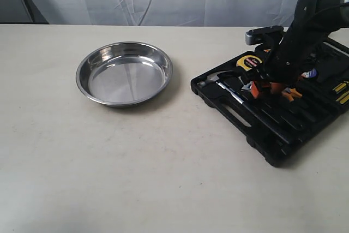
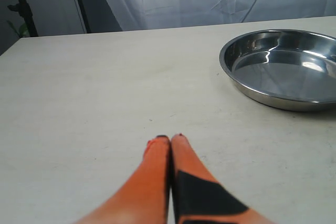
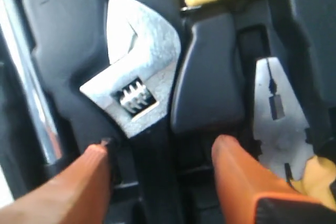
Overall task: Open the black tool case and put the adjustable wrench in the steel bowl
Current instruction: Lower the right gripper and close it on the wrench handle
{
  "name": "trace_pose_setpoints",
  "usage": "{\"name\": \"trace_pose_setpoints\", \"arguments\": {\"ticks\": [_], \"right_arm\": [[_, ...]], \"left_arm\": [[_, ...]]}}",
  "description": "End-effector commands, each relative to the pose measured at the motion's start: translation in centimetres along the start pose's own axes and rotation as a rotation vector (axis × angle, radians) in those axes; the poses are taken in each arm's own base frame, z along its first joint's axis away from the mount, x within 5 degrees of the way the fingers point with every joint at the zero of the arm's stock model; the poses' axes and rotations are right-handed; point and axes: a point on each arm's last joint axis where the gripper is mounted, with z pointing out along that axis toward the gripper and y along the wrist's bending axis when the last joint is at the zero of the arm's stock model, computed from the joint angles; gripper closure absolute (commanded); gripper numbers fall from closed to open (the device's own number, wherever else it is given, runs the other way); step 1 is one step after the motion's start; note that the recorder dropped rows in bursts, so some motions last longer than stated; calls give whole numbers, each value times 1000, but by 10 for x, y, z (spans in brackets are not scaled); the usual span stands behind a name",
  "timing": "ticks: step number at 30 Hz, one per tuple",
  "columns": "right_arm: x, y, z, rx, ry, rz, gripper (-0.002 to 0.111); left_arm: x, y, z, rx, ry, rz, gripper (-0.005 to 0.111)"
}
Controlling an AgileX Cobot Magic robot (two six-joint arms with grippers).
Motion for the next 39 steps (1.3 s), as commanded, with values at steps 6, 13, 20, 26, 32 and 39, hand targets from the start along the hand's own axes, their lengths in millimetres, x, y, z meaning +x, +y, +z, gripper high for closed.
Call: {"name": "trace_pose_setpoints", "arguments": {"ticks": [6, 13, 20, 26, 32, 39], "right_arm": [[11, -4, 41, -27, 116, 23, 55], [13, 0, 28, -55, 147, -17, 55], [13, 1, 20, -54, 144, -43, 55], [19, -2, 44, -60, 201, -38, 55], [26, -7, 64, -26, 263, -37, 72], [29, -6, 65, -40, 290, -30, 73]], "left_arm": [[-1, 0, 0, 4, -15, 2, 107], [-1, 0, 0, 4, -15, 2, 107], [-1, 0, 0, 4, -15, 2, 107], [-1, 0, 0, 4, -15, 2, 107], [-1, 0, 0, 4, -15, 2, 107], [-1, 0, 0, 4, -15, 2, 107]]}}
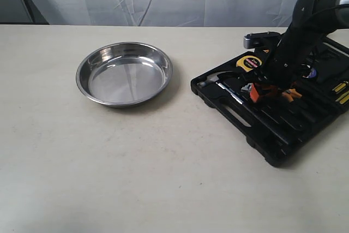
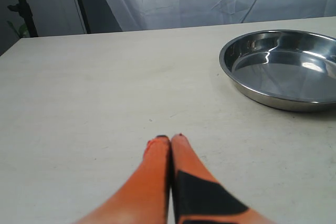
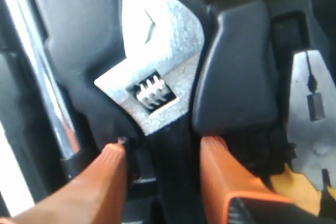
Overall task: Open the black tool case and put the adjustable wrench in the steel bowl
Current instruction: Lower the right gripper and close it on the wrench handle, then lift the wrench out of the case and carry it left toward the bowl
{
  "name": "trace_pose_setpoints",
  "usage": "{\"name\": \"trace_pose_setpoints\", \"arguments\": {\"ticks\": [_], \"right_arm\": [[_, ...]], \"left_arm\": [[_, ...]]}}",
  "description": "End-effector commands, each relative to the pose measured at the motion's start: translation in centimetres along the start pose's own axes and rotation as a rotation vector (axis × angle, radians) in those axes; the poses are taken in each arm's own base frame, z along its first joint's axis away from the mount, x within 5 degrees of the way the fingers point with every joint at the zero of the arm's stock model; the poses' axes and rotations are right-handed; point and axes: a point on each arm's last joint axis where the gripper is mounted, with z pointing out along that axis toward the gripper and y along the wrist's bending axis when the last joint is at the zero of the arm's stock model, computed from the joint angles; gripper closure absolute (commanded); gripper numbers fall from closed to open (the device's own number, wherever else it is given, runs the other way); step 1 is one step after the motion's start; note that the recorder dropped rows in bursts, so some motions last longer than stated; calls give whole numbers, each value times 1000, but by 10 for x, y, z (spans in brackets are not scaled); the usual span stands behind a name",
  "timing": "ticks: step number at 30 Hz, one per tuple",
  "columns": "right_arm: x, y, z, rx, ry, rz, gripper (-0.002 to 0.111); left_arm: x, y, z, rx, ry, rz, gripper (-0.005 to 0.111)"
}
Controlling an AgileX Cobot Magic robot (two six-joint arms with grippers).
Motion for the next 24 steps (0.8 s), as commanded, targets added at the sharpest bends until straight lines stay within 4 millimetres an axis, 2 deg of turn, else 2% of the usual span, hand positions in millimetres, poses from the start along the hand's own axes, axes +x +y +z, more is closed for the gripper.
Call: {"name": "trace_pose_setpoints", "arguments": {"ticks": [1, 3, 6, 9, 11, 17, 20, 24], "right_arm": [[18, -9, 42, 31, 164, -32, 73], [19, -9, 42, 32, 177, -36, 80], [21, -8, 42, 24, 198, -34, 109], [21, -5, 41, -2, 199, -11, 108], [18, 0, 32, -38, 164, 14, 109], [10, 9, -35, 10, -29, -12, 109], [9, 11, -45, 21, -67, -17, 109], [9, 12, -45, 9, -69, -9, 109]], "left_arm": [[-1, 0, 0, 4, -15, 2, 107], [-1, 0, 0, 4, -15, 2, 107], [-1, 0, 0, 4, -15, 2, 107], [-1, 0, 0, 4, -15, 2, 107], [-1, 0, 0, 4, -15, 2, 107], [-1, 0, 0, 4, -15, 2, 107], [-1, 0, 0, 4, -15, 2, 107], [-1, 0, 0, 4, -15, 2, 107]]}}
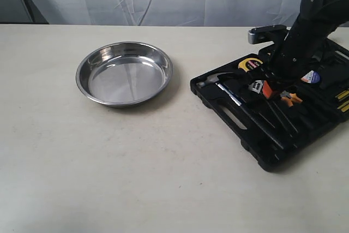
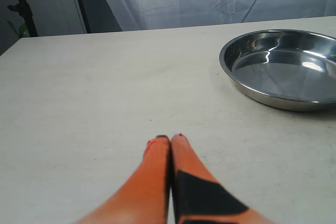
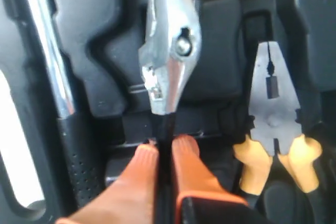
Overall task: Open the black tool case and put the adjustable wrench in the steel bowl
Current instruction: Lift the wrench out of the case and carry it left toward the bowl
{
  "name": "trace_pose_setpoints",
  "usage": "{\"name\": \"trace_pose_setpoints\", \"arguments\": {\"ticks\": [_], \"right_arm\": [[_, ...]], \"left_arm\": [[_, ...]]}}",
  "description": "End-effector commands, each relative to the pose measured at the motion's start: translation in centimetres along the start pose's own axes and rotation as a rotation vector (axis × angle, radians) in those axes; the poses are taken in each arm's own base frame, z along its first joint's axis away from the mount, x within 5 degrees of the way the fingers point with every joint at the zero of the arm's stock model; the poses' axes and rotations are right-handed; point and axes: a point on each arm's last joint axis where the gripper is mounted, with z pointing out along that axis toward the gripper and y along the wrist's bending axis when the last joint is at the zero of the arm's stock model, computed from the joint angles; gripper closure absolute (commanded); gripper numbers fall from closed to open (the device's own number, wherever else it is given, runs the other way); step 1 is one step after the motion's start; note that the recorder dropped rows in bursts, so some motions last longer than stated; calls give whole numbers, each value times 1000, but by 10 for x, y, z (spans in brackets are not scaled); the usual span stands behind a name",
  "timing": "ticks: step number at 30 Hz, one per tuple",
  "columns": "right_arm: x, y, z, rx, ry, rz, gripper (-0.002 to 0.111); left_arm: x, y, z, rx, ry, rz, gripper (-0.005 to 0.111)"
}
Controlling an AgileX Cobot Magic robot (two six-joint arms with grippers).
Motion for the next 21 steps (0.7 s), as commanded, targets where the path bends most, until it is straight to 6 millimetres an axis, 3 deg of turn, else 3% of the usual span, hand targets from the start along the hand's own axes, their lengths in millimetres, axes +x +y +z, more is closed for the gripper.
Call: {"name": "trace_pose_setpoints", "arguments": {"ticks": [1, 8, 14, 21], "right_arm": [[1, 3, -4, -19, -7, 14, 109], [1, 5, -7, -34, -3, 21, 109], [0, 10, -38, -13, -96, 9, 109], [-1, 16, -54, -40, -153, 17, 109]], "left_arm": [[-1, 0, 0, 4, -15, 2, 107], [-1, 0, 0, 4, -15, 2, 107], [-1, 0, 0, 4, -15, 2, 107], [-1, 0, 0, 4, -15, 2, 107]]}}
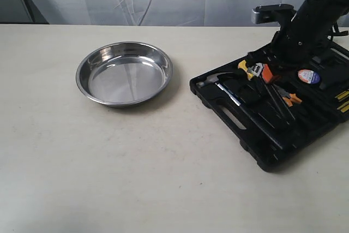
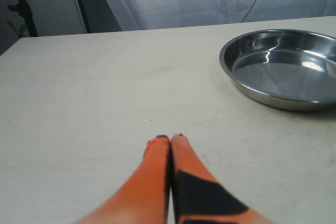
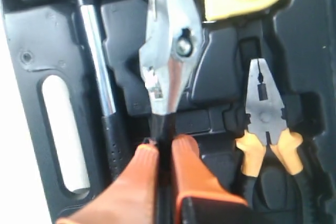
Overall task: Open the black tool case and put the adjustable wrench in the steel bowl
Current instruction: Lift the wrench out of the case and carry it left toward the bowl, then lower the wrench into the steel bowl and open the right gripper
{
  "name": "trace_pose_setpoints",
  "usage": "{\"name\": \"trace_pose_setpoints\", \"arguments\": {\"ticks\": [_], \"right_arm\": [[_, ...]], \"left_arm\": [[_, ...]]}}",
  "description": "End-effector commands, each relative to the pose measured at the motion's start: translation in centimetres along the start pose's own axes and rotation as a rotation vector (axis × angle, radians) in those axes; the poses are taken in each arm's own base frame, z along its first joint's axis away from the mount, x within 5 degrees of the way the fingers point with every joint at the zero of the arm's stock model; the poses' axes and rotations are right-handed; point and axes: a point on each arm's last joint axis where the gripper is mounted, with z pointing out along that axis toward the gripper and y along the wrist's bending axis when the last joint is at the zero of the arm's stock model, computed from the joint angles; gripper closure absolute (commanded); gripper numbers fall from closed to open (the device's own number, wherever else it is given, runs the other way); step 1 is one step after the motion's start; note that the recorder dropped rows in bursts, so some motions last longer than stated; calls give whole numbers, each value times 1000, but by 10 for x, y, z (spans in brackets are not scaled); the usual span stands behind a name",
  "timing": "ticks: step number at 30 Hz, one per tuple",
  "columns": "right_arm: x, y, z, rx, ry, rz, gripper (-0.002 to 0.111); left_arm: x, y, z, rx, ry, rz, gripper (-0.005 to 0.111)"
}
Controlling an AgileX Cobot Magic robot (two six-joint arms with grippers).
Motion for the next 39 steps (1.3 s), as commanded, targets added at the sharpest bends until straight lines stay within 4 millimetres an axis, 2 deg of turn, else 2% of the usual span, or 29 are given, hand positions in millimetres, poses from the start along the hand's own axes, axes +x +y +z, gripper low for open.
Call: {"name": "trace_pose_setpoints", "arguments": {"ticks": [1, 4, 7, 11, 15, 20, 25, 29, 34, 39], "right_arm": [[-4, 9, -15, -61, -79, 3, 109], [-14, 23, -25, -200, -190, 9, 109], [-31, 40, -35, -354, -304, 32, 109], [-59, 70, -38, -409, -390, -14, 109], [-88, 111, -24, -435, -437, -98, 109], [-127, 150, 9, -529, -507, -90, 109], [-150, 158, 57, -594, -490, -14, 109], [-160, 157, 85, -638, -478, 53, 109], [-159, 152, 119, -672, -422, 184, 109], [-153, 152, 137, -701, -369, 212, 109]], "left_arm": [[-1, 0, 0, 4, -15, 2, 107], [-1, 0, 0, 4, -15, 2, 107], [-1, 0, 0, 4, -15, 2, 107], [-1, 0, 0, 4, -15, 2, 107], [-1, 0, 0, 4, -15, 2, 107], [-1, 0, 0, 4, -15, 2, 107], [-1, 0, 0, 4, -15, 2, 107], [-1, 0, 0, 4, -15, 2, 107], [-1, 0, 0, 4, -15, 2, 107], [-1, 0, 0, 4, -15, 2, 107]]}}
